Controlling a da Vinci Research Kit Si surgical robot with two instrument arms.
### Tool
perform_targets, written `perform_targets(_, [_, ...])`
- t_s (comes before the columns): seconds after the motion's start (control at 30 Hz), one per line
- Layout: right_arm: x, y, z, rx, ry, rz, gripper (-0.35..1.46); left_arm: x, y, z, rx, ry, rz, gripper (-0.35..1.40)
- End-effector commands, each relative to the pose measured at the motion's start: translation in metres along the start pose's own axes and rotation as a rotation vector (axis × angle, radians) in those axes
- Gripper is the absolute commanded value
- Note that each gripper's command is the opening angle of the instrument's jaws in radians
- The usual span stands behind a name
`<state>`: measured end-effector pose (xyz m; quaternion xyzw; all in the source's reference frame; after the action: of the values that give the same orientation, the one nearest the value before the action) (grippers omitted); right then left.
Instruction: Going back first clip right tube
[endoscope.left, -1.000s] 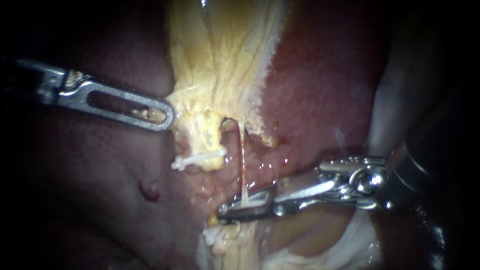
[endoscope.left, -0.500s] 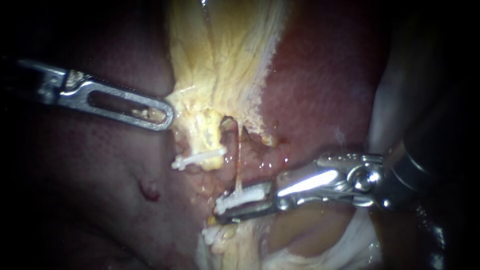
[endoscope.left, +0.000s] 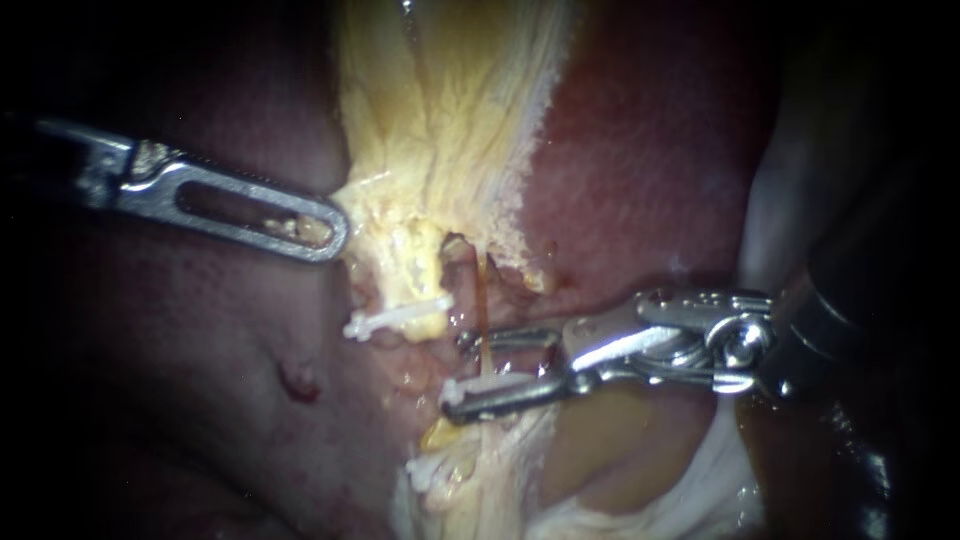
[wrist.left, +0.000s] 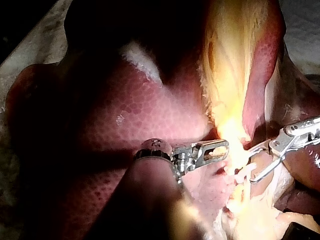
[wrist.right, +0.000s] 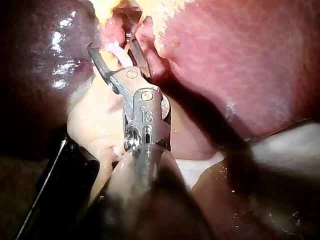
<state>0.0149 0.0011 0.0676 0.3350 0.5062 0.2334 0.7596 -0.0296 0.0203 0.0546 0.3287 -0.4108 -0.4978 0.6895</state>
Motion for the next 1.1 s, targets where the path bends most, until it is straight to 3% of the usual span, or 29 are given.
perform_targets(0.03, [-0.0001, 0.0001, -0.0002, -0.004, 0.001, -0.009, 0.49, 0.0000, 0.0000, 0.0000, 0.000, 0.000, 0.000, -0.35])
perform_targets(0.2, [-0.0001, 0.0002, -0.0019, -0.017, 0.003, -0.100, 0.50, 0.0000, 0.0000, -0.0001, 0.000, 0.000, 0.000, -0.35])
perform_targets(0.47, [0.0015, 0.0002, -0.0079, -0.031, 0.004, -0.239, 0.50, 0.0000, 0.0001, -0.0001, 0.001, 0.001, 0.001, -0.35])
perform_targets(0.7, [0.0024, 0.0001, -0.0112, -0.036, 0.005, -0.275, 0.50, 0.0000, 0.0003, -0.0002, 0.001, 0.001, 0.001, -0.35])
perform_targets(0.97, [0.0027, -0.0004, -0.0119, -0.021, 0.021, -0.278, 0.50, 0.0000, 0.0006, -0.0002, 0.002, 0.001, 0.002, -0.35])
perform_targets(1.1, [0.0028, -0.0006, -0.0119, -0.014, 0.026, -0.289, 0.50, 0.0004, 0.0011, 0.0008, -0.003, -0.002, 0.004, -0.35])
